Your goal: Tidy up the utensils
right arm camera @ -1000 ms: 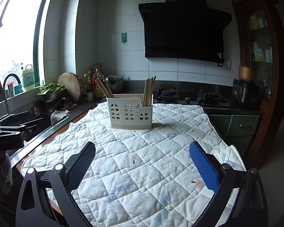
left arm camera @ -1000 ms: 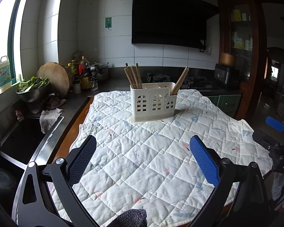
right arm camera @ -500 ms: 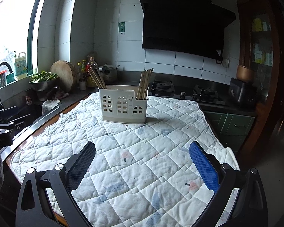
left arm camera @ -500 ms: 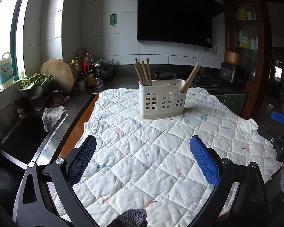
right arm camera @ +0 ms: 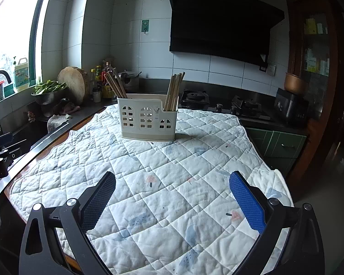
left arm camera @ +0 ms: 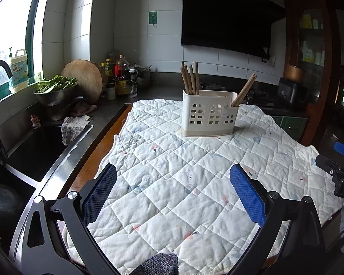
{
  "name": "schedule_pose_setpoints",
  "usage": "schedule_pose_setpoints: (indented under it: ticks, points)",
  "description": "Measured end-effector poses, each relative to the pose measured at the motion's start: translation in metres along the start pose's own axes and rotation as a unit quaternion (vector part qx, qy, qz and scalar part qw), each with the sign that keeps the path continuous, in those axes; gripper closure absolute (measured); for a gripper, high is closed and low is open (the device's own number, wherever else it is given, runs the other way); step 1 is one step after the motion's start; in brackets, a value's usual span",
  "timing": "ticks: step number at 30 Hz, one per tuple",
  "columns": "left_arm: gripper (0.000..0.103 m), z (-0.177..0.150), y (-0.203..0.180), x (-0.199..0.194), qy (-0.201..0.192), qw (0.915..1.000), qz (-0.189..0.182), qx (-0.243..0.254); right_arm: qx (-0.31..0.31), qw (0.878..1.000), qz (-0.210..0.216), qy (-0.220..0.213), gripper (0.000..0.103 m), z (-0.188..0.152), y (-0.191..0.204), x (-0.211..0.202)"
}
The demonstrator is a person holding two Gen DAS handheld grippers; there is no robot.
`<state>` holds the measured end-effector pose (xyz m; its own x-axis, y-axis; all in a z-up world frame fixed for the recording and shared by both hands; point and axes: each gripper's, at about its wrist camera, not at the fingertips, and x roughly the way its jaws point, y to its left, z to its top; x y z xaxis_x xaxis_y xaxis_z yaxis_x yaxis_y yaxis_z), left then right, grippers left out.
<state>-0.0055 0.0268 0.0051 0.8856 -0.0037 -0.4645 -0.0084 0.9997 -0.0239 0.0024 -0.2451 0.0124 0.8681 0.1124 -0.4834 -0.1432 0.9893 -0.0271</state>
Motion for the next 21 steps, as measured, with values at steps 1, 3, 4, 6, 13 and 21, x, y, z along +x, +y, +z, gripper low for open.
schedule_pose_setpoints:
  ticks: [1,3,4,6,13,21]
  points:
    - [0.005,-0.001,-0.001,0.001,0.002,1.0,-0.001,0.0,0.001,1.0,0.0,0.002,0.007,-0.001,0.0,0.0]
    - [0.005,-0.002,-0.004,0.003,0.006,1.0,-0.005,-0.001,0.001,1.0,-0.001,0.003,0.007,-0.002,0.0,0.0]
    - [0.005,-0.003,-0.004,0.004,0.008,1.0,-0.005,-0.001,0.002,1.0,-0.002,0.003,0.007,-0.002,0.0,0.001]
    - [0.005,-0.005,-0.006,0.008,0.013,0.9999,-0.006,0.0,0.003,1.0,-0.001,0.005,0.007,-0.002,0.0,0.002]
    - [0.005,-0.009,-0.006,0.013,0.023,0.9997,-0.007,0.0,0.005,1.0,0.0,0.007,0.007,-0.003,0.002,0.003]
    - [0.005,-0.011,-0.004,0.018,0.03,0.9995,-0.003,-0.003,0.002,1.0,0.0,0.012,0.007,-0.004,0.004,0.008]
